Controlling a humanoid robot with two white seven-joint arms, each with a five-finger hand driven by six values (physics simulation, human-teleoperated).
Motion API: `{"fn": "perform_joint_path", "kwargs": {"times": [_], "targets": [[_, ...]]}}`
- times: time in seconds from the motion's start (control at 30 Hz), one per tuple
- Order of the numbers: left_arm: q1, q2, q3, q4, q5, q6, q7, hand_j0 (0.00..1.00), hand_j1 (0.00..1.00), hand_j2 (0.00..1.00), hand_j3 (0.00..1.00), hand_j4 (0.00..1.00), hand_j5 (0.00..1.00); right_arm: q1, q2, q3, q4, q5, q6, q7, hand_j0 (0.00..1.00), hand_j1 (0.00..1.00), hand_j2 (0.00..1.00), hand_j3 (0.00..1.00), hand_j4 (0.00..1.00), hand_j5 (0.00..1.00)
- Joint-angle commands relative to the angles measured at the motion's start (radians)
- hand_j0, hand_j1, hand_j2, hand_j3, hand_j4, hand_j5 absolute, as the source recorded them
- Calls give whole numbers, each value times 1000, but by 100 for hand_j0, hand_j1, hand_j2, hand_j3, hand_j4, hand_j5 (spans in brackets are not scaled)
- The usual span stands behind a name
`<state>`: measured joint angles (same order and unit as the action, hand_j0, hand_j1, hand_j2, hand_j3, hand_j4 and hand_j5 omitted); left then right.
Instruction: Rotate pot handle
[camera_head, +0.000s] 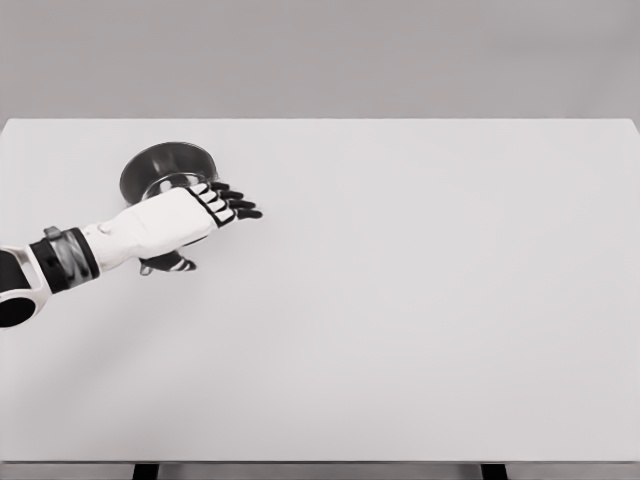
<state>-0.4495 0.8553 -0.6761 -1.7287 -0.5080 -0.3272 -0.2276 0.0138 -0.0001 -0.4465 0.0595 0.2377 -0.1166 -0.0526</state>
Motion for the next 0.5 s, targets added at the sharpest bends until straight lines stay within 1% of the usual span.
{"fn": "perform_joint_path", "kwargs": {"times": [0.0, 0.13, 0.27, 0.33, 0.4, 0.47], "targets": [[2, 5, 1, 0, -10, 31, 1, 100, 100, 100, 100, 100, 100, 0, 0, 0, 0, -1, 0, 0, 100, 100, 100, 100, 100, 100], [3, 7, 6, 1, -18, 68, 1, 100, 100, 100, 100, 100, 100, 0, 0, 0, 2, -1, 0, 0, 100, 100, 100, 100, 100, 100], [3, 27, 7, 3, -17, 71, 1, 100, 100, 100, 100, 100, 100, 0, 0, 0, 2, -1, 0, 0, 100, 100, 100, 100, 100, 100], [18, 28, 15, 3, -17, 73, 1, 100, 100, 100, 100, 100, 100, 0, 0, 2, 2, -1, 0, 0, 100, 100, 100, 100, 100, 100], [37, 28, 36, 1, -21, 76, 1, 100, 100, 100, 100, 100, 100, 0, 0, 2, 2, -1, 0, 0, 100, 100, 100, 100, 100, 100], [38, 31, 43, 1, -27, 76, 2, 100, 100, 100, 100, 100, 100, 0, 0, 2, 2, -1, 0, 0, 100, 100, 100, 100, 100, 100]]}}
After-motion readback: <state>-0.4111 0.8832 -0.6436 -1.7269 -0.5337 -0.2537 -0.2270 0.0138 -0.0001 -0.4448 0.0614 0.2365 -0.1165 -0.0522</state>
